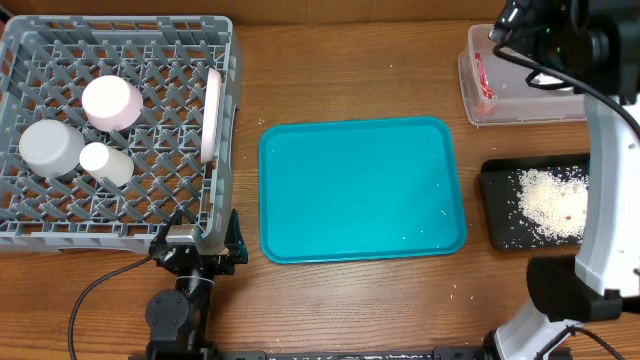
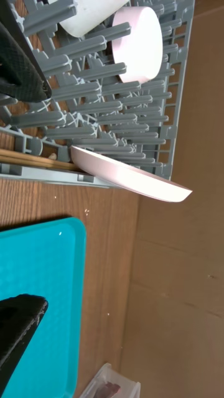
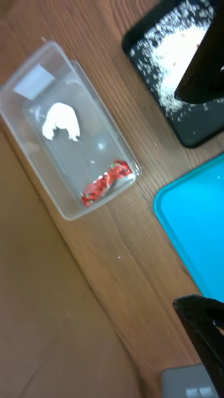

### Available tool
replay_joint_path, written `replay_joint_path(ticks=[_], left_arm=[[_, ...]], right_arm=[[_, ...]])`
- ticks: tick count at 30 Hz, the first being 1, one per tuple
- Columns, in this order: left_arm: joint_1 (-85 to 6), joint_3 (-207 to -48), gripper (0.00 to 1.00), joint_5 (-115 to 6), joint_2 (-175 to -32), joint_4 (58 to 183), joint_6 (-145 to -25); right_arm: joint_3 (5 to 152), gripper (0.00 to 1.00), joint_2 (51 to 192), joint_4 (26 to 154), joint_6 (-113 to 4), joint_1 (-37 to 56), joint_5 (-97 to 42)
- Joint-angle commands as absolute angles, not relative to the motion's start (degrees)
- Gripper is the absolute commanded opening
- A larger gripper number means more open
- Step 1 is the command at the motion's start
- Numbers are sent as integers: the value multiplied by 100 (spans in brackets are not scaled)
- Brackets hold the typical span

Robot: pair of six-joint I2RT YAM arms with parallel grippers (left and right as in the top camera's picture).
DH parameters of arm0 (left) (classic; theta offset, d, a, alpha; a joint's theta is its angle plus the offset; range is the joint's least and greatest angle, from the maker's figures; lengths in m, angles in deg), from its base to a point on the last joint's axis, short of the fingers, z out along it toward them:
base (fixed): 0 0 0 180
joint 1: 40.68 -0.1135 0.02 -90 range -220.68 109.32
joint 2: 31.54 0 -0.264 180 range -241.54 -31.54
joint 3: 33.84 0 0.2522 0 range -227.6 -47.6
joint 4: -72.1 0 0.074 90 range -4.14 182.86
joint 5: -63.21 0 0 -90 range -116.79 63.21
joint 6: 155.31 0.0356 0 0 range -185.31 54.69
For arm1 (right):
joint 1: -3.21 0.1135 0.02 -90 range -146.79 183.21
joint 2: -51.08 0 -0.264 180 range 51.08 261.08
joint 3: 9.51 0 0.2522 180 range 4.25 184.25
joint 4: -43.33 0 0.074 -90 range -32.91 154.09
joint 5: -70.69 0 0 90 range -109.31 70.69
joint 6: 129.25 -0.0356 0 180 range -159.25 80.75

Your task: Sort waste into correct bins and load items into the dishwasher

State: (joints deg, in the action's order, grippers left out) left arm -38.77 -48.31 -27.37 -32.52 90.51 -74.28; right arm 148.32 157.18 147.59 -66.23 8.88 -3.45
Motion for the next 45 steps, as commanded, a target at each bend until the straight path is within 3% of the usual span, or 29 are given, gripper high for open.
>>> replay_joint_path(ticks=[1, 6, 10, 27, 45], left_arm=[[-3840, -4790, 100, -2637, -3180, 9031, -7343], [-3840, -4790, 100, -2637, -3180, 9031, -7343], [-3840, -4790, 100, -2637, -3180, 9031, -7343], [-3840, -4790, 100, -2637, -3180, 9031, -7343], [-3840, -4790, 100, -2637, -3180, 9031, -7343]], right_arm=[[14932, 100, 15187, 14639, -6426, 897, -90], [14699, 100, 14822, 14121, -6426, 897, -92], [13702, 100, 14328, 13319, -6428, 899, -124], [5138, 100, 10160, 8064, -6430, 899, -1648], [1558, 100, 7946, 5363, -6426, 899, -1945]])
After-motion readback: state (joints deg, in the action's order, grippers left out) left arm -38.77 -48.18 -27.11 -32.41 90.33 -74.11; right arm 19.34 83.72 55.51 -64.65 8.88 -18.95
